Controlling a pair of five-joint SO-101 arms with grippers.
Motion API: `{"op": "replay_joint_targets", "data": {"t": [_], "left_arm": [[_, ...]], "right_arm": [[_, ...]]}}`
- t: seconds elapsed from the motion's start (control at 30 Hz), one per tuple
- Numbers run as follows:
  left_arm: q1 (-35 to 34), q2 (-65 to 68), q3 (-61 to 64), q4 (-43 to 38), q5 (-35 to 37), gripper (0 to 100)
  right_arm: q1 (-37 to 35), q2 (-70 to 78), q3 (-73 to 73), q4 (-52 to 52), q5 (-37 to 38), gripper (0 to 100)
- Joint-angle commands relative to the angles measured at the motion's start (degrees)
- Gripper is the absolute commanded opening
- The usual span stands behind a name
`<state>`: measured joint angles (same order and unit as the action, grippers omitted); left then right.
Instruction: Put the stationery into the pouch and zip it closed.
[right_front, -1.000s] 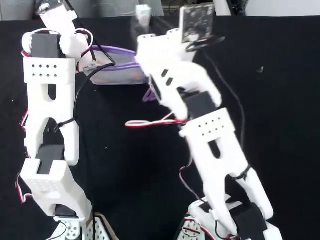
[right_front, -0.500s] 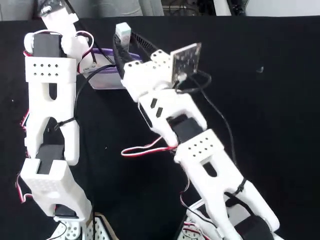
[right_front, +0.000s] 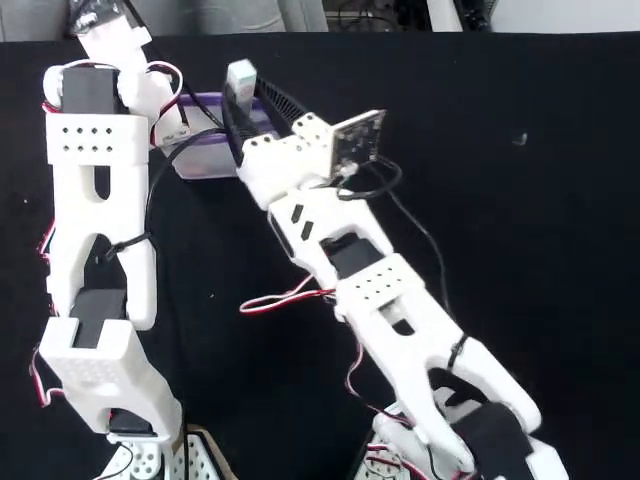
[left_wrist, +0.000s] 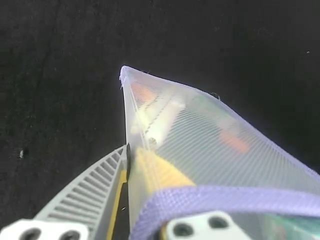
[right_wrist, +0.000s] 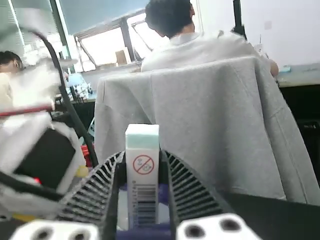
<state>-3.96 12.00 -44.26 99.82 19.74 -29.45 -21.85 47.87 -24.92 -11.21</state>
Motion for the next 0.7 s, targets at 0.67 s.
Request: {"op": "replay_joint_targets", "data": {"t": [0.67], "left_arm": [[-2.42,-1.05,-0.57,-0.18,-0.26,3]], "right_arm": [[-2.81,-4.35,5.23,-1.93,13.89,29.4]]}}
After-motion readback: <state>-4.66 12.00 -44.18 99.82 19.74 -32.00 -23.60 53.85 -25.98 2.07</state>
